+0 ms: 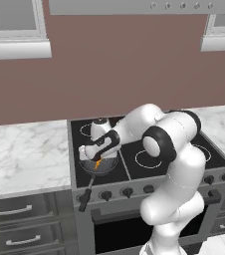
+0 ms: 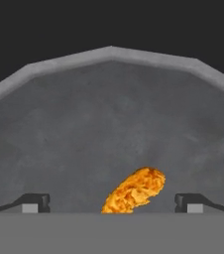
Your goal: Place the shrimp on the plate and place the potato on the same plate.
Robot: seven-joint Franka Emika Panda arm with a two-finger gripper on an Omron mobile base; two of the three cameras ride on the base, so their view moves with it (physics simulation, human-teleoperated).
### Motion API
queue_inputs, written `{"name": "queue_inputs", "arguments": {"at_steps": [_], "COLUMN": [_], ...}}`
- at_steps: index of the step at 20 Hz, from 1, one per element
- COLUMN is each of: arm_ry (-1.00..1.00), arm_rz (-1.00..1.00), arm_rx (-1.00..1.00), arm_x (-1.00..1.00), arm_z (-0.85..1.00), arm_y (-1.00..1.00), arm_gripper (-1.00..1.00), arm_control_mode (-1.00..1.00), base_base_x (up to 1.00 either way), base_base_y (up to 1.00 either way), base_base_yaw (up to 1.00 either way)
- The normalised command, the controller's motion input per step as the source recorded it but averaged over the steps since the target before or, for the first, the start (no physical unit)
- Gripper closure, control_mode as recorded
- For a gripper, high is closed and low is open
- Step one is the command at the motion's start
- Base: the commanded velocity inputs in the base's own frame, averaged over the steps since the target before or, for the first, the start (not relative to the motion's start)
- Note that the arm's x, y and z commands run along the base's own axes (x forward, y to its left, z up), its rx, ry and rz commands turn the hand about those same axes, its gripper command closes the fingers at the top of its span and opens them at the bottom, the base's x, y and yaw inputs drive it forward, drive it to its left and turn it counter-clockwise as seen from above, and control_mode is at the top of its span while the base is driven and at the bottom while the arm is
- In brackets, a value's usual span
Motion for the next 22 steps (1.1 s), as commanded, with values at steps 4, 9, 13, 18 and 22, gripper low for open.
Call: {"name": "queue_inputs", "arguments": {"at_steps": [4, 9, 13, 18, 22], "arm_ry": [0.0, 0.0, 0.0, 0.0, 0.06], "arm_rz": [0.0, 0.0, 0.0, 0.0, 0.0], "arm_rx": [0.0, 0.0, 0.01, 0.02, 0.03], "arm_x": [0.0, 0.0, 0.0, 0.0, 0.0], "arm_z": [-0.33, -0.43, -0.42, -0.34, -0.24], "arm_y": [0.0, 0.0, 0.0, 0.0, 0.0], "arm_gripper": [-1.0, 1.0, 1.0, 1.0, 1.0], "arm_control_mode": [-1.0, -1.0, -1.0, -1.0, -1.0], "base_base_x": [0.0, 0.0, 0.0, 0.0, 0.0], "base_base_y": [0.0, 0.0, 0.0, 0.0, 0.0], "base_base_yaw": [0.0, 0.0, 0.0, 0.0, 0.0]}}
